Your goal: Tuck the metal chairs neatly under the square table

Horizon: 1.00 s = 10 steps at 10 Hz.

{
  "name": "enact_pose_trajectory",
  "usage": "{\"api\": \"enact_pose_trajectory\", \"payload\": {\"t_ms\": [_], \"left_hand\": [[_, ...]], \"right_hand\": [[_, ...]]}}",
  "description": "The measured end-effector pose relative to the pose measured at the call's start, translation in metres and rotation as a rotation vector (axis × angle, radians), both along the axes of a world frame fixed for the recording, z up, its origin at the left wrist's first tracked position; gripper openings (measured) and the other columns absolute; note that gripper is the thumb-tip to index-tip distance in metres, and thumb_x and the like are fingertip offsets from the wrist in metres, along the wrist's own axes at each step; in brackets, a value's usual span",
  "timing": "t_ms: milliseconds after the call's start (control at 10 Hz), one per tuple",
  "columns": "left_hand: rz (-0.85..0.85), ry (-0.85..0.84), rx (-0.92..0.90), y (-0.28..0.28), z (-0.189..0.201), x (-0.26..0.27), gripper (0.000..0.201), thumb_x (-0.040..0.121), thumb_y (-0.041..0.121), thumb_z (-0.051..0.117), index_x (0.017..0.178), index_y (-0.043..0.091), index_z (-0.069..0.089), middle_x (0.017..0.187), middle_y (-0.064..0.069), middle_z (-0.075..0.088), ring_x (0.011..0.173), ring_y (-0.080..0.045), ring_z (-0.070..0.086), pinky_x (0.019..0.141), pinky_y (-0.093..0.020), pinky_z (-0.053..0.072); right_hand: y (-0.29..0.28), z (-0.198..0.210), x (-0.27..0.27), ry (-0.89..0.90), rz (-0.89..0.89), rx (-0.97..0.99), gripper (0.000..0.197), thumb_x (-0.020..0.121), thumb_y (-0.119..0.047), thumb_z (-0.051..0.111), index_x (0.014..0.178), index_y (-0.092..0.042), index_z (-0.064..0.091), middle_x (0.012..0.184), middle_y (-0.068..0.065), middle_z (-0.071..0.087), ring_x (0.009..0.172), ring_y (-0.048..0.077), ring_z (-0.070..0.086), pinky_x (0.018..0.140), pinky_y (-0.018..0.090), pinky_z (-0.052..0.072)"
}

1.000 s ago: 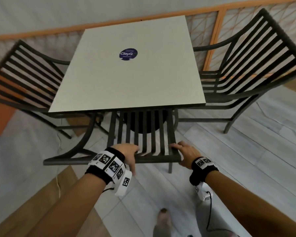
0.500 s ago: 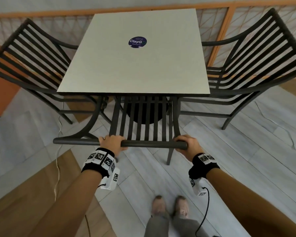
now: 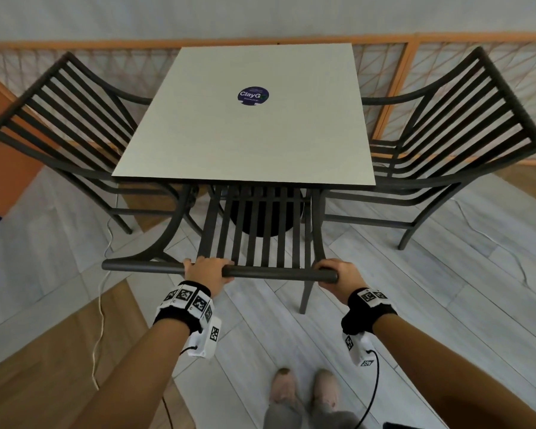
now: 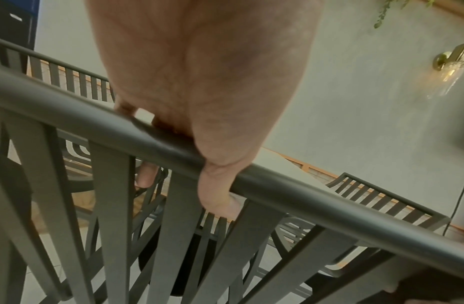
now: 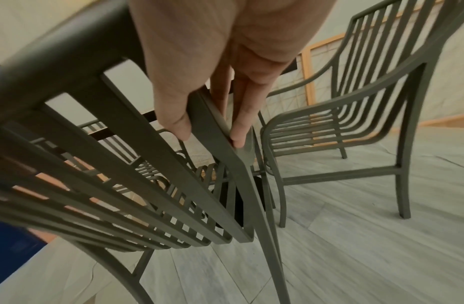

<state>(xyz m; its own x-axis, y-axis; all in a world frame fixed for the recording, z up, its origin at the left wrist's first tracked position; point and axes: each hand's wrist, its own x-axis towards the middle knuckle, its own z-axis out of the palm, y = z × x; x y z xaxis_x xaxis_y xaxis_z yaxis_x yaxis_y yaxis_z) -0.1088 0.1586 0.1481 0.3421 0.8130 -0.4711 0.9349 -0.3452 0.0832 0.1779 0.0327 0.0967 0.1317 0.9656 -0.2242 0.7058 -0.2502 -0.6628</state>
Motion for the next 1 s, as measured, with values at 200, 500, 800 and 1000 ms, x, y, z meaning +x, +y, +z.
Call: {"api": "enact_pose_trajectory", "payload": {"t_ms": [200, 500, 800, 1000], "left_hand": [[-0.006, 0.026, 0.033, -0.001, 0.004, -0.011, 0.015, 0.093, 0.039, 0.053, 0.103, 0.036, 0.063, 0.086, 0.011, 0.057, 0.108, -0.022, 0.057, 0.113, -0.056, 0.019], [-0.041, 0.032, 0.059, -0.015, 0.006, -0.001, 0.041, 0.088, 0.046, 0.057, 0.125, 0.030, 0.054, 0.122, 0.002, 0.063, 0.122, -0.024, 0.051, 0.114, -0.055, 0.019], [-0.094, -0.089, 0.065, -0.065, 0.030, 0.015, 0.072, 0.092, 0.035, 0.056, 0.152, 0.022, 0.018, 0.159, -0.004, 0.024, 0.148, -0.031, 0.016, 0.118, -0.054, 0.021], [-0.127, -0.210, -0.028, -0.110, 0.047, 0.016, 0.042, 0.094, 0.036, 0.051, 0.135, 0.028, 0.048, 0.151, 0.003, 0.040, 0.135, -0.016, 0.040, 0.115, -0.036, 0.031]], "right_hand": [[0.000, 0.011, -0.011, -0.064, 0.064, -0.050, 0.016, 0.078, -0.007, 0.067, 0.079, -0.022, 0.062, 0.075, 0.001, 0.063, 0.070, 0.018, 0.057, 0.064, 0.023, 0.040], [-0.003, 0.024, -0.013, -0.134, 0.091, -0.089, 0.015, 0.079, -0.014, 0.066, 0.085, -0.027, 0.060, 0.076, -0.008, 0.057, 0.072, 0.013, 0.053, 0.059, 0.018, 0.036], [-0.024, 0.083, -0.020, -0.278, 0.243, 0.033, 0.026, 0.089, -0.023, 0.055, 0.112, -0.033, 0.060, 0.099, -0.008, 0.069, 0.081, 0.008, 0.056, 0.072, 0.022, 0.044], [-0.040, 0.186, 0.003, -0.170, 0.167, 0.347, 0.024, 0.089, -0.025, 0.062, 0.111, -0.036, 0.063, 0.102, -0.012, 0.070, 0.087, 0.001, 0.064, 0.080, 0.025, 0.056]]}}
